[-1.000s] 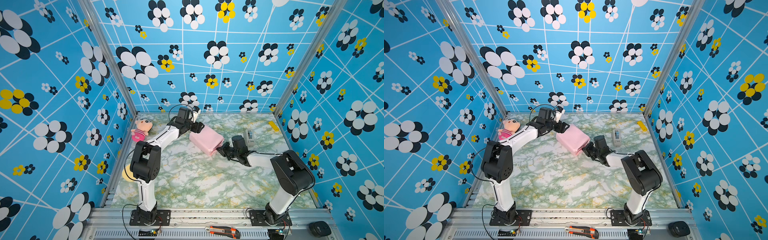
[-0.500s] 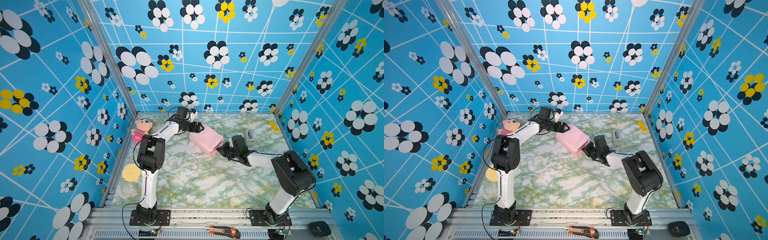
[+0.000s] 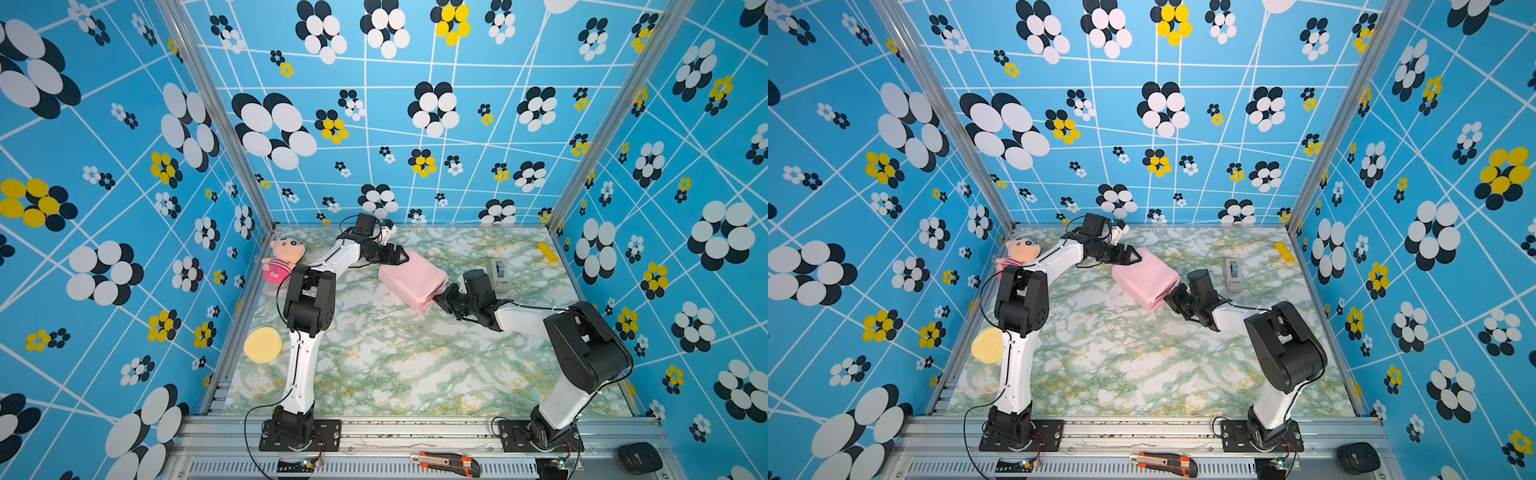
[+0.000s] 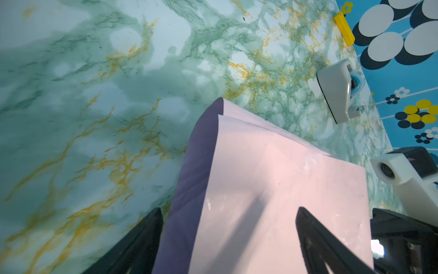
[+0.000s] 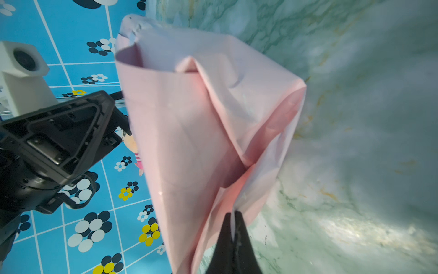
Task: Wrap a gift box in wrapping paper
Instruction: Fifth fold the wrapping paper around the gift box.
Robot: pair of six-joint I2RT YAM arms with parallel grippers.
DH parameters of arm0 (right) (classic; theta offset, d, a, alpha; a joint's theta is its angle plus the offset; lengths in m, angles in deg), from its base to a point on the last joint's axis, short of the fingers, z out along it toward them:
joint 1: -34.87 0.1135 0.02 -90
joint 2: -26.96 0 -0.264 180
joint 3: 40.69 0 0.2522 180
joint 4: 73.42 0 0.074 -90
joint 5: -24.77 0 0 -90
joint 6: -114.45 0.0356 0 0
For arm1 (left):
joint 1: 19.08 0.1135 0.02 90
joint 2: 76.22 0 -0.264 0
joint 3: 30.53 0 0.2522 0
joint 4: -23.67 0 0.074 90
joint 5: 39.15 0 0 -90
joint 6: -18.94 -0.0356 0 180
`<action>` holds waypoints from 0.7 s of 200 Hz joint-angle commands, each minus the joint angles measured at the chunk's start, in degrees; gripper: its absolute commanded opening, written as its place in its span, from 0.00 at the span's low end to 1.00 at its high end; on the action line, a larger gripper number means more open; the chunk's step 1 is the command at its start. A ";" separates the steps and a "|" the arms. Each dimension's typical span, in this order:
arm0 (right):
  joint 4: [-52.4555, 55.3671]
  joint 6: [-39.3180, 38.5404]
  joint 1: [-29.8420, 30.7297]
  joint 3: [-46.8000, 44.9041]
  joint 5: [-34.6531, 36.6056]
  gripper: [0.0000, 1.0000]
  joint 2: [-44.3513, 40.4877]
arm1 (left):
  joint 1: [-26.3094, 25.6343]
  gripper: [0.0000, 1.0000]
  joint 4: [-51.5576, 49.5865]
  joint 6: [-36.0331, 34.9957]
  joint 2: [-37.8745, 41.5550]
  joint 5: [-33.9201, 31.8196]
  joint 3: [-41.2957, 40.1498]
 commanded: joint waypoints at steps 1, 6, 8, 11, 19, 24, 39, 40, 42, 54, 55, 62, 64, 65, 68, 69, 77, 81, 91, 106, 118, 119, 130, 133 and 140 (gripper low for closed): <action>1.53 -1.69 0.10 1.55 -0.35 0.00 -1.55 | 0.65 0.89 -5.44 -0.04 -2.60 6.02 4.19; 1.67 -1.72 0.10 1.64 -0.35 0.00 -1.49 | 0.62 0.88 -6.43 -0.05 -3.17 6.71 5.03; 1.76 -1.74 0.10 1.67 -0.35 0.00 -1.54 | 0.65 0.88 -6.80 -0.09 -3.41 7.05 5.40; 1.79 -1.74 0.10 1.79 -0.35 0.00 -1.55 | 0.69 0.87 -7.33 -0.11 -3.76 7.57 5.93; 1.99 -1.84 0.01 1.77 -0.35 0.00 -1.64 | 0.70 0.86 -8.28 -0.14 -4.27 8.97 6.87; 2.02 -1.98 0.01 1.77 -0.35 0.00 -1.63 | 0.68 0.86 -8.59 -0.05 -4.46 10.17 7.16; 2.31 -2.23 -0.15 1.81 -0.31 0.00 -1.86 | 0.63 0.85 -9.12 -0.04 -4.69 12.01 7.40; 2.36 -2.28 -0.15 1.84 -0.29 0.00 -1.88 | 0.62 0.84 -9.19 -0.04 -4.69 12.07 7.40; 2.38 -2.32 -0.16 1.90 -0.27 0.00 -1.90 | 0.61 0.85 -9.29 -0.16 -4.69 12.12 7.40; 2.82 -2.81 -0.25 2.19 -0.35 0.00 -2.13 | 0.63 0.83 -10.23 -1.02 -4.60 12.01 7.36; 2.88 -2.88 -0.25 2.20 -0.35 0.00 -2.10 | 0.62 0.83 -10.32 -1.06 -4.60 11.99 7.38; 3.43 -3.21 -0.34 2.37 -0.35 0.00 -2.28 | 0.65 0.83 -10.89 -1.50 -4.68 11.65 7.39; 3.52 -3.32 -0.38 2.34 -0.35 0.00 -2.37 | 0.62 0.83 -11.14 -1.64 -4.69 11.51 7.35; 3.63 -3.40 -0.36 2.36 -0.35 0.00 -2.40 | 0.61 0.83 -11.26 -1.72 -4.69 11.47 7.37; 3.76 -3.51 -0.38 2.46 -0.35 0.00 -2.40 | 0.65 0.82 -11.54 -1.98 -4.75 11.37 7.43; 3.79 -3.49 -0.40 2.47 -0.35 0.00 -2.46 | 0.63 0.82 -11.59 -2.03 -4.76 11.36 7.41; 3.96 -3.83 -0.52 2.48 -0.43 0.00 -2.60 | 0.61 0.81 -12.35 -2.48 -4.88 11.11 7.41; 3.91 -3.97 -0.57 2.55 -0.48 0.00 -2.64 | 0.67 0.80 -12.60 -2.65 -4.86 11.01 7.32; 4.07 -4.32 -0.67 2.64 -0.69 0.00 -2.75 | 0.58 0.79 -12.80 -2.86 -4.88 11.01 6.86; 3.91 -4.98 -0.77 2.78 -0.96 0.00 -2.80 | 0.39 0.75 -12.60 -2.84 -4.58 11.39 5.90; 3.98 -5.77 -0.86 3.10 -1.49 0.00 -2.86 | 0.25 0.74 -12.34 -2.77 -4.26 11.48 5.14; 3.95 -5.85 -0.91 3.14 -1.53 0.00 -2.87 | 0.25 0.74 -12.30 -2.73 -4.21 11.50 5.08; 3.89 -6.56 -0.95 3.57 -2.31 0.00 -2.77 | 0.04 0.71 -11.92 -2.36 -3.94 11.59 4.40; 3.90 -6.77 -0.95 3.67 -2.40 0.00 -2.76 | 0.02 0.71 -11.78 -2.26 -3.83 11.73 4.24; 3.83 -7.51 -1.04 3.78 -3.15 0.00 -2.77 | -0.12 0.70 -11.48 -2.16 -3.59 11.94 3.63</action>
